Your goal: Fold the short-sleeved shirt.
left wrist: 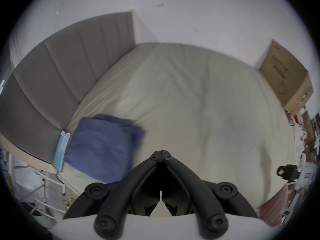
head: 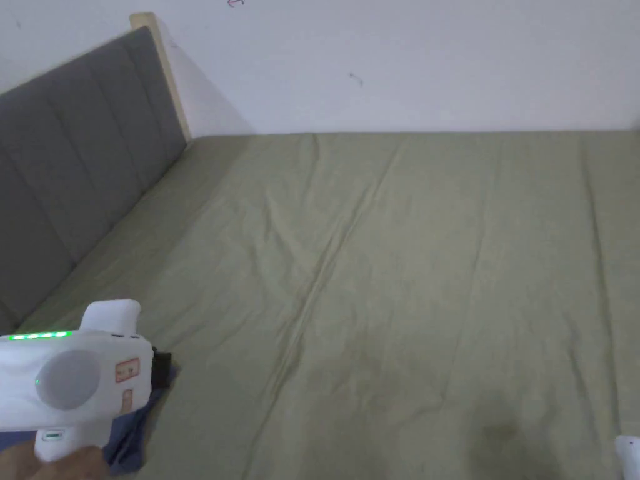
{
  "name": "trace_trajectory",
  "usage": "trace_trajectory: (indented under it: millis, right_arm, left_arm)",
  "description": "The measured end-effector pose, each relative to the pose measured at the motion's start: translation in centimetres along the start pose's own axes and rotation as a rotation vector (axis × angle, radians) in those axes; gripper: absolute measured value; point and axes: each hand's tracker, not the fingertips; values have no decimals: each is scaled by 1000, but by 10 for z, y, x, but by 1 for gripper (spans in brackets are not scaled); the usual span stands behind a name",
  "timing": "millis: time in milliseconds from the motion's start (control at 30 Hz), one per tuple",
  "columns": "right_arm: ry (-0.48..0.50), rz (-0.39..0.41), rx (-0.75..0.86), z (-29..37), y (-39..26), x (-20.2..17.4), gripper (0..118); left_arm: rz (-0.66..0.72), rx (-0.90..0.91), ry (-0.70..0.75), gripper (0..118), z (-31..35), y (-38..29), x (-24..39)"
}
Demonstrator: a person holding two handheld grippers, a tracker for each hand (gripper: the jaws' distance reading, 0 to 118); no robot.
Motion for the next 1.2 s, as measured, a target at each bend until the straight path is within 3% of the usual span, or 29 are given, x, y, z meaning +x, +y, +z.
trace_trajectory:
  millis: [167, 400, 500, 567, 767, 1100, 1167, 1200]
  right_arm:
    - [2, 6, 130, 35, 5, 4, 6]
    - [-92, 132, 366, 86, 19, -9, 6]
    - [-239, 264, 516, 105, 22, -21, 6]
    - [-281, 288, 606, 123, 23, -33, 6]
    - [-287, 293, 810, 158, 23, -46, 6]
    - [-300, 295, 906, 172, 20, -53, 6]
    - [-306, 295, 910, 172, 21, -54, 7]
    - [-313, 295, 914, 172, 20, -54, 9]
  left_arm:
    - [-41, 147, -37, 0, 43, -16, 86]
    - [-66, 366, -62, 0, 89, -37, 172]
    - [-78, 479, -45, 0, 109, -45, 198]
    - [-110, 556, -25, 0, 121, -51, 212]
    - [-152, 704, -45, 0, 150, -63, 234]
    - [-139, 762, -30, 0, 162, -62, 241]
    - [-156, 766, -2, 9, 162, -61, 244]
    - [-158, 768, 1, 30, 163, -62, 245]
